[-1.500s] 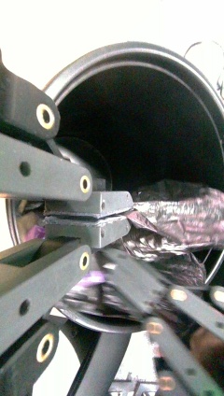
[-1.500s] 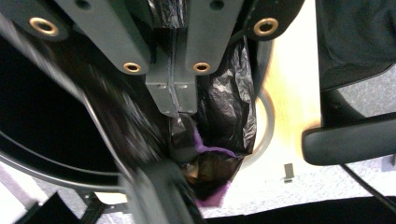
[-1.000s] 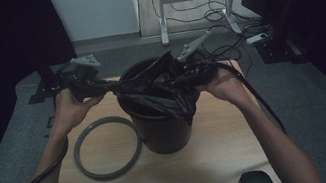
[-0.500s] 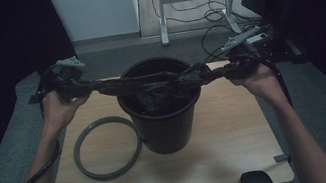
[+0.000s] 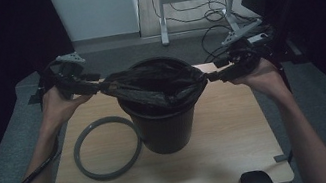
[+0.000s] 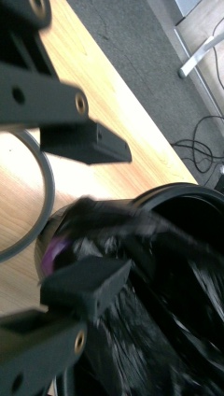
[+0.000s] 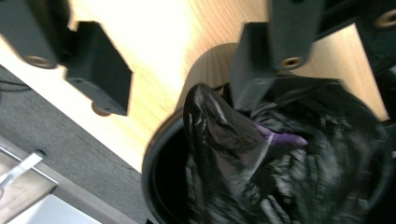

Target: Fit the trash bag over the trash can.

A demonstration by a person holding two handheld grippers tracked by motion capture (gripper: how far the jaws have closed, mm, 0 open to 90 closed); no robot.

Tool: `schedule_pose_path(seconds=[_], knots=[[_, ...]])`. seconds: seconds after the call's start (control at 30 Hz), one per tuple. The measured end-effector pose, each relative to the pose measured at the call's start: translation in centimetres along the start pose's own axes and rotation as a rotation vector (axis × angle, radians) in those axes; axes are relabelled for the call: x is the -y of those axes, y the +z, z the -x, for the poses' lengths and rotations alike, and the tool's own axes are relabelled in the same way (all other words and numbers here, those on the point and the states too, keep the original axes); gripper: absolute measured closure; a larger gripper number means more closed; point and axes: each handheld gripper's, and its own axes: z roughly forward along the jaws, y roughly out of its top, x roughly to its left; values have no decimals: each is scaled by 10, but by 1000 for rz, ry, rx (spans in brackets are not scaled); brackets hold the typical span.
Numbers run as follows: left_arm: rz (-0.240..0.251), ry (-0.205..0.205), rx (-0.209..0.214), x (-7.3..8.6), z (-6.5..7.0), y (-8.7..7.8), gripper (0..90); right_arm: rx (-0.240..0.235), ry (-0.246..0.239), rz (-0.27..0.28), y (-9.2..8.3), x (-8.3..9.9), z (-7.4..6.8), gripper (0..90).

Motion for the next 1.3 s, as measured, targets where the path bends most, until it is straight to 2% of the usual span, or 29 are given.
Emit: schedule_pose_path(seconds=[0.13,0.23,0.33,0.53,0.6,0.63,0.7,0.73,0.77,0.83,0.93,1.03,1.1,1.13,1.17,1.2,1.23,1.3], knots=[[-4,14,9,-6,2,2,365,-36,-27,9,-3,-8,-6,330],[-5,19,13,-10,3,4,357,-36,-41,11,-6,-14,-9,328],[1,20,19,-15,3,7,338,-69,-53,33,-6,-20,-13,304],[-19,16,-9,-28,2,22,257,-82,-114,21,21,-37,-28,237],[-35,11,-24,-32,0,30,259,-80,-130,11,31,-42,-31,273],[-46,6,-32,-34,-1,33,286,-72,-133,-3,37,-44,-32,344],[-69,-7,-35,-35,-3,41,411,-59,-153,-51,46,-45,-33,563],[-77,-7,-29,-35,-4,43,524,-43,-165,-79,51,-44,-33,684],[-85,-8,-27,-34,-4,45,616,-32,-167,-92,53,-43,-33,765],[-90,-14,-62,-33,-4,47,761,-4,-156,-115,53,-39,-30,855],[-58,-38,-111,-28,-7,40,852,28,-133,-140,45,-31,-23,880],[-18,-71,-150,-21,-12,28,879,82,-101,-153,29,-22,-13,882],[-8,-84,-172,-15,-15,20,883,111,-75,-164,20,-15,-7,882],[-5,-93,-176,-12,-17,16,883,129,-63,-172,17,-11,-3,882],[3,-104,-152,-8,-20,14,883,143,-49,-182,14,-7,0,882],[9,-112,-131,-5,-21,13,884,135,-33,-176,14,-3,4,882],[1,-109,-131,-3,-21,14,883,106,-18,-163,14,1,6,882],[-20,-96,-128,0,-19,18,883,94,-5,-180,20,6,8,881]])
